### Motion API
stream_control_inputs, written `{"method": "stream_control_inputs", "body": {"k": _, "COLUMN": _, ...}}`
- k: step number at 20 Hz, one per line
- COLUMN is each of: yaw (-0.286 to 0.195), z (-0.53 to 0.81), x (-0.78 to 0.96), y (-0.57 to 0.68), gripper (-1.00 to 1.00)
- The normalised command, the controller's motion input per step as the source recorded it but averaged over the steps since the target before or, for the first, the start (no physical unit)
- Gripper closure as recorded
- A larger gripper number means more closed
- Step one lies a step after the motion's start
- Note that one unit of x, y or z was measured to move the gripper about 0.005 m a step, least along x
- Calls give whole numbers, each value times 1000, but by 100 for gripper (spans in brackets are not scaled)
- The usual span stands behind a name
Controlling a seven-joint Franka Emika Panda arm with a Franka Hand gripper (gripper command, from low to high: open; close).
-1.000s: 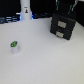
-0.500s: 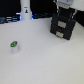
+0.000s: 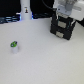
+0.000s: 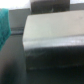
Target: Open the kcup holder, insert the kcup into the holder, and close the kcup holder
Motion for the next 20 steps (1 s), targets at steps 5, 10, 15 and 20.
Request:
{"method": "stream_control_inputs", "body": {"k": 5, "yaw": 8, "z": -127, "x": -380, "y": 66, "gripper": 100}}
{"method": "stream_control_inputs", "body": {"k": 10, "yaw": -3, "z": -13, "x": -96, "y": 22, "gripper": 100}}
{"method": "stream_control_inputs", "body": {"k": 15, "yaw": -5, "z": -5, "x": 66, "y": -12, "gripper": 100}}
{"method": "stream_control_inputs", "body": {"k": 20, "yaw": -52, "z": 146, "x": 541, "y": -122, "gripper": 100}}
